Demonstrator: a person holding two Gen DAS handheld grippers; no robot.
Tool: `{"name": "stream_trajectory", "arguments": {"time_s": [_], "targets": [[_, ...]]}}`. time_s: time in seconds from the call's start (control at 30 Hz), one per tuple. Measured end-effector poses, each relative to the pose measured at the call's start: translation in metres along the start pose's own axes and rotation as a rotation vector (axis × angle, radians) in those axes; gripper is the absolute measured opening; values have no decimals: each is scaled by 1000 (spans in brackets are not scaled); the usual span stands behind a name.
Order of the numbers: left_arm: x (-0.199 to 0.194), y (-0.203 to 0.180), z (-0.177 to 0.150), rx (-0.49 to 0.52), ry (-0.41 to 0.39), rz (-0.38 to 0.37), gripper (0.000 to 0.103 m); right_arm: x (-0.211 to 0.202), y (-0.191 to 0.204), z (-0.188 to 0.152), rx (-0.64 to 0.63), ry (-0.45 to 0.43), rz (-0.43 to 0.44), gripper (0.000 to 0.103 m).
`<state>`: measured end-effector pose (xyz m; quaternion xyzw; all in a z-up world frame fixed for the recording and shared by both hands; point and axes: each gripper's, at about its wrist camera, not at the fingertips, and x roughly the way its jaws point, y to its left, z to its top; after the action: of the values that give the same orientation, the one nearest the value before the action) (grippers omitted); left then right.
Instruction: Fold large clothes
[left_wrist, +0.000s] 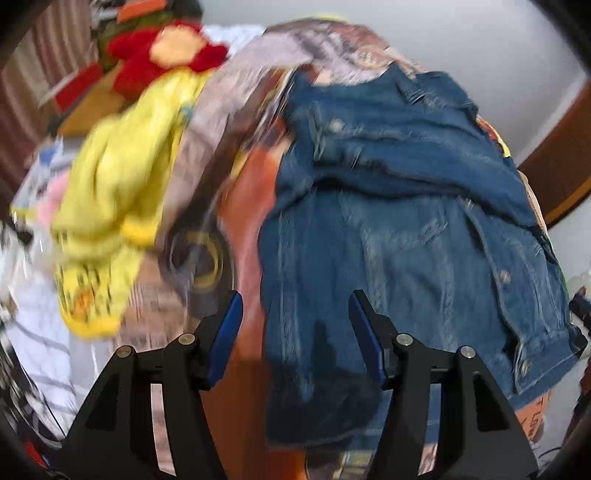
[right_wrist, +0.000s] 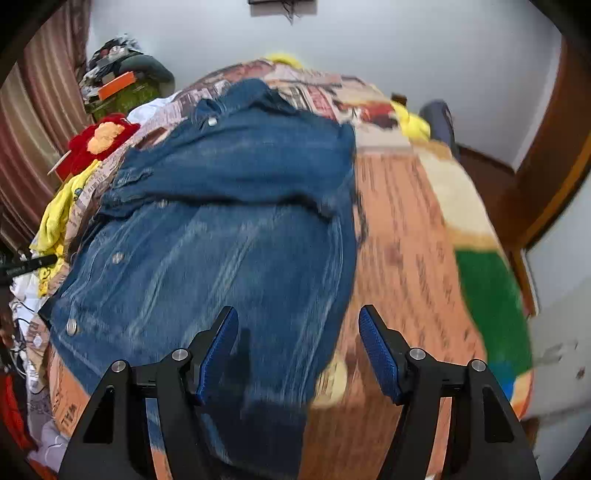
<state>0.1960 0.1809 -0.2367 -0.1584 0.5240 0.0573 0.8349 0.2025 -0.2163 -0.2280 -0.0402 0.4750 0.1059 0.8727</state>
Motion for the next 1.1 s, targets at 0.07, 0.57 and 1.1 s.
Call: {"name": "stream_trajectory", "arguments": {"time_s": [0.07,0.57,1.1], "targets": [[4,6,-12,-35,29,-17,59,3,-4,-10,35,17,9,65],[14,3,-55,-114,128,-121,52,3,-13,-32,172,50,137,39],[-36,-28,-14,47,-76,-27,13,-20,-4,8,103,-66,209,16]]}}
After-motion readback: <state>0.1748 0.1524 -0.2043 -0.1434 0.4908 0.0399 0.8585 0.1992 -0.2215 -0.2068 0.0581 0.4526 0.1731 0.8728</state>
